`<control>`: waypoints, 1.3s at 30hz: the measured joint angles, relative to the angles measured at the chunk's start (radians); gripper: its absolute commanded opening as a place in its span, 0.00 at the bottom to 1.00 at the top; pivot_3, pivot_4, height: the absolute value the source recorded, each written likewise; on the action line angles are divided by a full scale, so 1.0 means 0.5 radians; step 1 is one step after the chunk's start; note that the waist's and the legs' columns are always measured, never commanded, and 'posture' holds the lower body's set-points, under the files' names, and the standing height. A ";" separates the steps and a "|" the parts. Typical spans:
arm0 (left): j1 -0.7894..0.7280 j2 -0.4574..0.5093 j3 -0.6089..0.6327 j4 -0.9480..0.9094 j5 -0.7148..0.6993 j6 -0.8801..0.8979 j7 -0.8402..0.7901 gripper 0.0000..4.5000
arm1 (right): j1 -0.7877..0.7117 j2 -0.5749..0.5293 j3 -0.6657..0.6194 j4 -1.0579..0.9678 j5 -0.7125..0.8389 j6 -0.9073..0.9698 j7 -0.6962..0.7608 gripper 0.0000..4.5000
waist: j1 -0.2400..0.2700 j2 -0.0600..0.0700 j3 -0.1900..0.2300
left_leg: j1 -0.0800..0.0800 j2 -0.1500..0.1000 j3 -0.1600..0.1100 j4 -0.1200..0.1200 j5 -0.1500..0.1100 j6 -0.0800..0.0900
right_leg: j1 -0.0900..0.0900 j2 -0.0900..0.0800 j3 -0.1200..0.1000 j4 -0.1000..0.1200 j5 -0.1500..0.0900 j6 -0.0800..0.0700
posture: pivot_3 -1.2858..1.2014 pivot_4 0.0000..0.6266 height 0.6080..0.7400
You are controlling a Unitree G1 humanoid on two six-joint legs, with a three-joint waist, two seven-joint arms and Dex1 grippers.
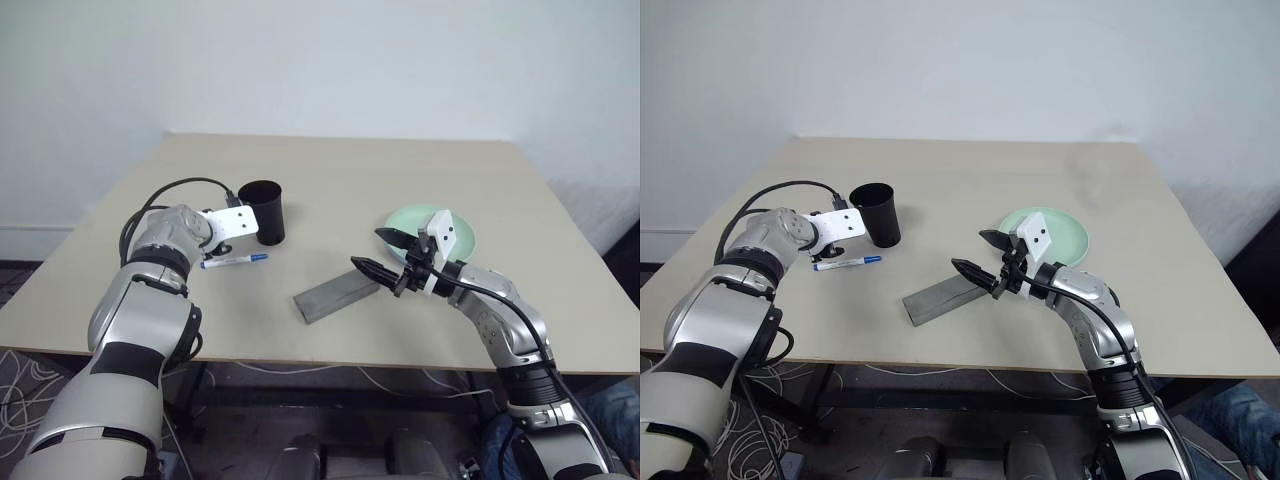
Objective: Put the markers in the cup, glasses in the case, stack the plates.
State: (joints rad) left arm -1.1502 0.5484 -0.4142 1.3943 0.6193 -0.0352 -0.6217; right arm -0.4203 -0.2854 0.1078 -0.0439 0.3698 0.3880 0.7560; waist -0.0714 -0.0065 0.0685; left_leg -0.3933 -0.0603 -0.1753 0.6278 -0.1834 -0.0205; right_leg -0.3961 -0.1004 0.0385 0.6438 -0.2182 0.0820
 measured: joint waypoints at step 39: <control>-0.132 0.028 0.415 -0.216 -0.647 -0.069 -1.554 1.00 | -0.070 0.012 0.037 0.110 -0.001 -0.015 0.025 0.98 | -0.049 -0.005 0.003 | 0.003 0.001 -0.001 0.002 0.001 0.001 | 0.004 0.000 0.000 0.001 0.000 0.000 | 0.52 0.00 1.00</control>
State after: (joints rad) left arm -1.2161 0.5623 -0.2069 1.2865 0.2960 -0.0697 -1.3988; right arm -0.4553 -0.2795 0.1263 0.0110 0.3690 0.3804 0.7685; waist -0.0958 -0.0089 0.0699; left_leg -0.3919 -0.0600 -0.1759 0.6289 -0.1831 -0.0198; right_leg -0.3941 -0.1004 0.0385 0.6446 -0.2182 0.0819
